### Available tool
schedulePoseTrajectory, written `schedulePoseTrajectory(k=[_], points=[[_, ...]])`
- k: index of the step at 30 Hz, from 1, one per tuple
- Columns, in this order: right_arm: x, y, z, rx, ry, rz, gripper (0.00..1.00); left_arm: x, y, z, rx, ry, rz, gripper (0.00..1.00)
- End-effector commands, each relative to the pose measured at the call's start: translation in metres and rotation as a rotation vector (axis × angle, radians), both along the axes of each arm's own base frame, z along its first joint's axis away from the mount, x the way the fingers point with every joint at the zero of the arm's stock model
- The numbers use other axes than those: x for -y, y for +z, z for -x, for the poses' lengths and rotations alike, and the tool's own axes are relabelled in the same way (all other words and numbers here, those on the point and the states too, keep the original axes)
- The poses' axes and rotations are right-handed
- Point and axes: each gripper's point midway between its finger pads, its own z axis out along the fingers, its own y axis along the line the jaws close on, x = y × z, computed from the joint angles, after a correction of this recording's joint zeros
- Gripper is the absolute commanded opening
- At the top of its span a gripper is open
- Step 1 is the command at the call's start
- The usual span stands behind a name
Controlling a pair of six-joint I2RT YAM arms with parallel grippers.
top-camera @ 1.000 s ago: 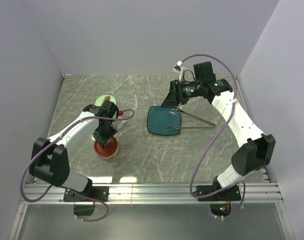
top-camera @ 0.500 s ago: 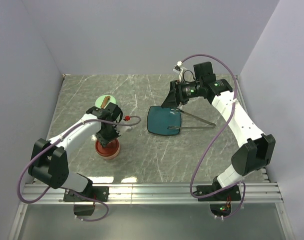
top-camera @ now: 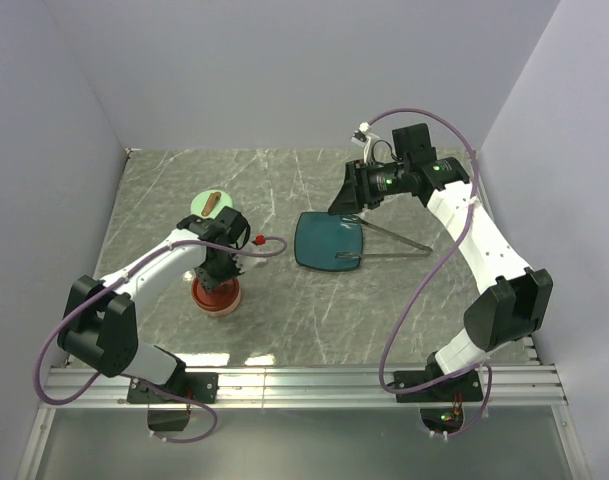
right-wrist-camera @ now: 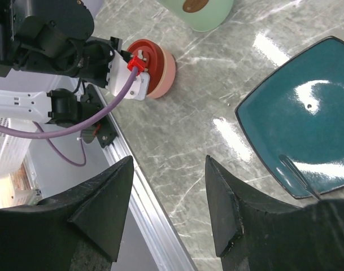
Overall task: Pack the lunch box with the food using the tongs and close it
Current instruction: Move the lunch box
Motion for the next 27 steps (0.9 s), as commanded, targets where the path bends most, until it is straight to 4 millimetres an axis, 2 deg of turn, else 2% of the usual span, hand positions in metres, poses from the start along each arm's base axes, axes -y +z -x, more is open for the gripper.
schedulePoseTrajectory(k=[1,6,10,14,17,22,27], points=[[0.007,0.007,0.002,0.039,-0.009,0.004,0.6,0.005,-0.019,-0.035,0.115,0.014,-0.012,0.09],[0.008,0.007,0.001,0.036,-0.013,0.001,0.6,0.002,-0.018,-0.045,0.156,0.044,-0.04,0.08],[0.009,0.009,0.002,0.042,-0.013,-0.002,0.6,0.005,-0.009,-0.057,0.201,0.066,-0.023,0.08],[0.008,0.009,0.003,0.04,-0.011,-0.001,0.6,0.008,-0.004,-0.056,0.198,0.066,-0.004,0.1],[0.009,0.009,0.003,0.042,-0.012,-0.002,0.6,0.01,-0.004,-0.054,0.183,0.058,0.006,0.13],[0.009,0.009,0.004,0.038,-0.011,-0.003,0.6,0.017,0.003,-0.049,0.162,0.051,0.046,0.26],[0.009,0.01,0.004,0.04,-0.011,-0.006,0.6,0.022,0.014,-0.049,0.159,0.057,0.073,0.3]])
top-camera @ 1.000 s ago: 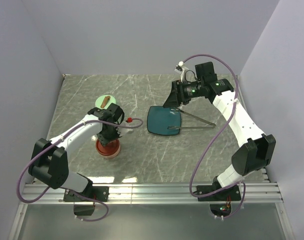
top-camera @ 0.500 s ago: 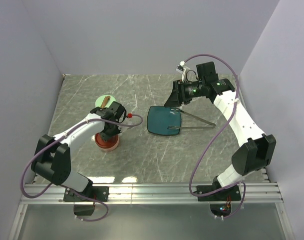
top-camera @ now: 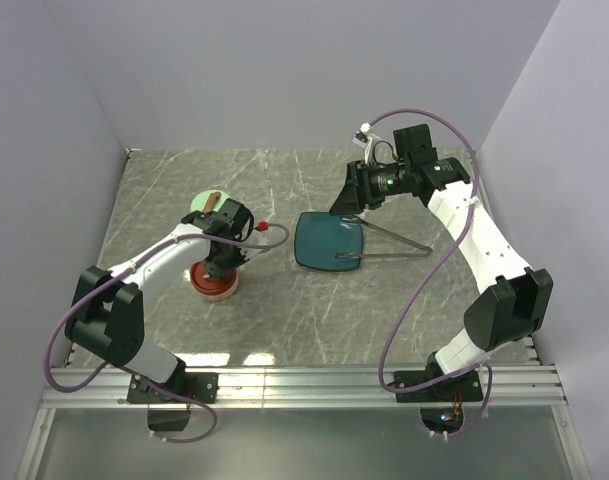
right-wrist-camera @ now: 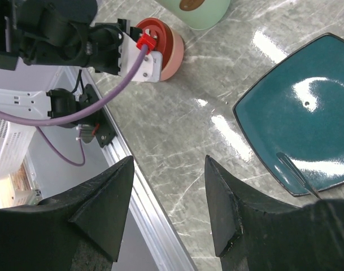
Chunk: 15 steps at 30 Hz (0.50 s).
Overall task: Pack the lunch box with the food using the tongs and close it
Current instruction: Move the lunch box
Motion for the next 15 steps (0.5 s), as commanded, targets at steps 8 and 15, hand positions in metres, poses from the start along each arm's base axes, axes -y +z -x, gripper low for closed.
schedulePoseTrajectory(k=[8,15], points=[[0.004,0.013,0.006,0.037,0.001,-0.016,0.6,0.021,0.03,0.002,0.003,-0.002,0.118,0.38],[0.004,0.014,0.006,0.037,0.008,-0.014,0.61,0.031,0.043,0.013,-0.02,-0.012,0.195,0.5]])
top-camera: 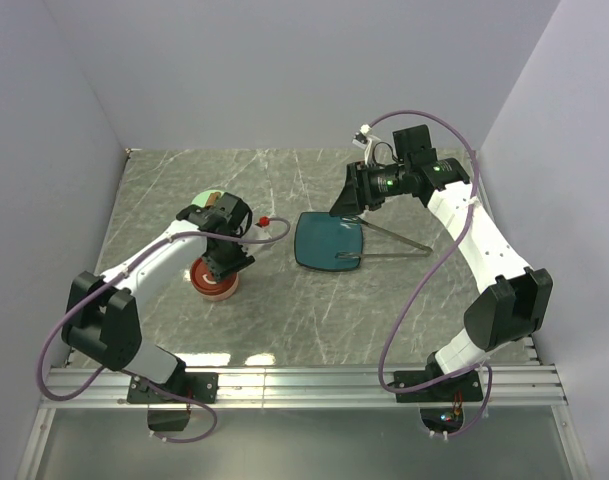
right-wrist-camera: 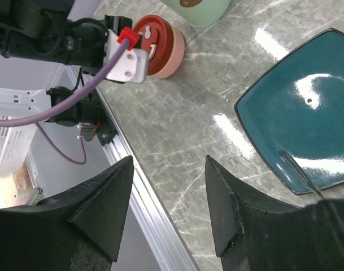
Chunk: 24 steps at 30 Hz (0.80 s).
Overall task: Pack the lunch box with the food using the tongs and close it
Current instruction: Move the lunch box
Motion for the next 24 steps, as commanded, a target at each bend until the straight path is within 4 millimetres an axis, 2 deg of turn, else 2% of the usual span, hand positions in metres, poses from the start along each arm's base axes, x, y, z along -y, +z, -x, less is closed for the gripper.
schedulePoseTrajectory(k=[1,2,3,5,8,10,16,17,18,20,21,22,23,24], points=[[0.004,0.017,0.003,0.049,0.001,-0.013,0.61,0.016,0.027,0.003,0.028,-0.005,0.106,0.5],[0.005,0.018,0.003,0.052,0.001,-0.011,0.61,0.019,0.03,0.004,0.029,-0.009,0.125,0.5],[0.005,0.018,0.004,0.056,0.003,-0.008,0.62,0.023,0.04,0.004,0.047,-0.015,0.158,0.56],[0.006,0.018,0.005,0.063,0.003,0.001,0.63,0.035,0.052,0.005,0.061,-0.031,0.234,0.59],[0.011,0.017,0.005,0.093,-0.001,0.026,0.66,0.05,0.083,0.001,0.139,-0.048,0.346,0.73],[0.014,0.019,0.008,0.114,-0.006,0.036,0.73,0.057,0.105,-0.006,0.208,-0.043,0.417,0.99],[0.028,0.014,0.012,0.167,-0.047,0.103,0.85,0.064,0.163,-0.025,0.376,0.046,0.581,0.99],[0.034,0.006,0.012,0.168,-0.063,0.128,0.88,0.065,0.178,-0.031,0.425,0.087,0.624,0.99],[0.04,0.01,0.013,0.195,-0.087,0.134,0.89,0.065,0.184,-0.034,0.444,0.107,0.649,0.99],[0.051,-0.005,0.016,0.188,-0.116,0.168,0.92,0.065,0.198,-0.042,0.478,0.185,0.708,0.99],[0.06,-0.003,0.016,0.227,-0.157,0.198,0.93,0.062,0.199,-0.047,0.484,0.221,0.711,0.99],[0.067,-0.016,0.018,0.216,-0.184,0.234,0.93,0.061,0.2,-0.05,0.482,0.245,0.719,0.99],[0.072,-0.02,0.018,0.23,-0.207,0.253,0.94,0.059,0.199,-0.054,0.472,0.283,0.731,0.99],[0.08,-0.016,0.019,0.275,-0.244,0.279,0.95,0.062,0.196,-0.053,0.451,0.277,0.747,0.99]])
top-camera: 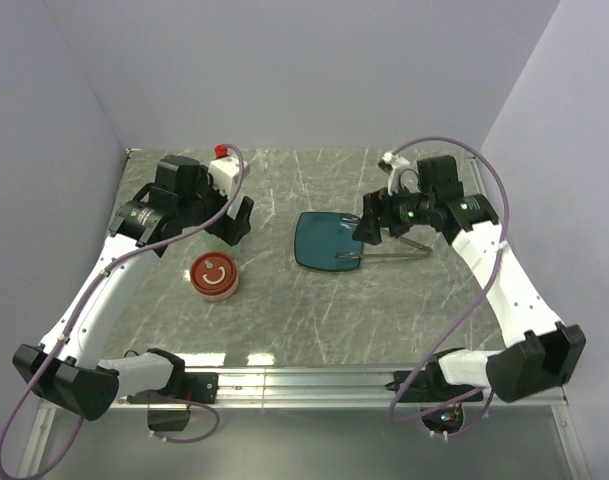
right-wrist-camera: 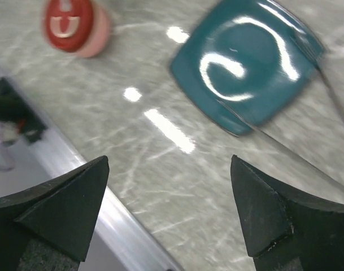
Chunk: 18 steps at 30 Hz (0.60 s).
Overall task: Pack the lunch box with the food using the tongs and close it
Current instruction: Move the lunch box
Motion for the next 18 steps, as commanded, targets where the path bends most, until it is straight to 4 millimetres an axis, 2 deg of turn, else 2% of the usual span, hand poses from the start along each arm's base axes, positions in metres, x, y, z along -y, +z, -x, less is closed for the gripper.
schedulePoseTrajectory(k=[1,3,4,6,7,9,16,18], points=[[0.031,-0.006,-0.006,0.126,-0.12,0.113,0.95,0.01,0.023,-0.013,0.014,0.057,0.15,0.99],[0.038,-0.004,-0.002,0.17,-0.151,0.127,0.96,0.014,0.018,-0.011,0.004,0.038,0.199,1.0],[0.044,-0.014,0.0,0.159,-0.183,0.15,0.96,0.018,0.017,-0.008,-0.01,0.025,0.231,0.99],[0.049,-0.015,0.004,0.176,-0.205,0.157,0.96,0.019,0.001,-0.007,-0.047,0.034,0.238,0.99],[0.051,-0.022,0.007,0.165,-0.21,0.165,0.96,0.018,-0.002,-0.01,-0.048,0.048,0.241,1.0],[0.054,-0.022,0.01,0.168,-0.225,0.16,0.96,0.016,-0.012,-0.009,-0.069,0.061,0.232,1.0],[0.05,-0.026,0.017,0.159,-0.204,0.145,0.96,0.015,-0.012,-0.001,-0.062,0.043,0.246,1.0],[0.052,-0.028,0.015,0.156,-0.212,0.154,0.96,0.012,-0.006,0.001,-0.046,0.037,0.263,1.0]])
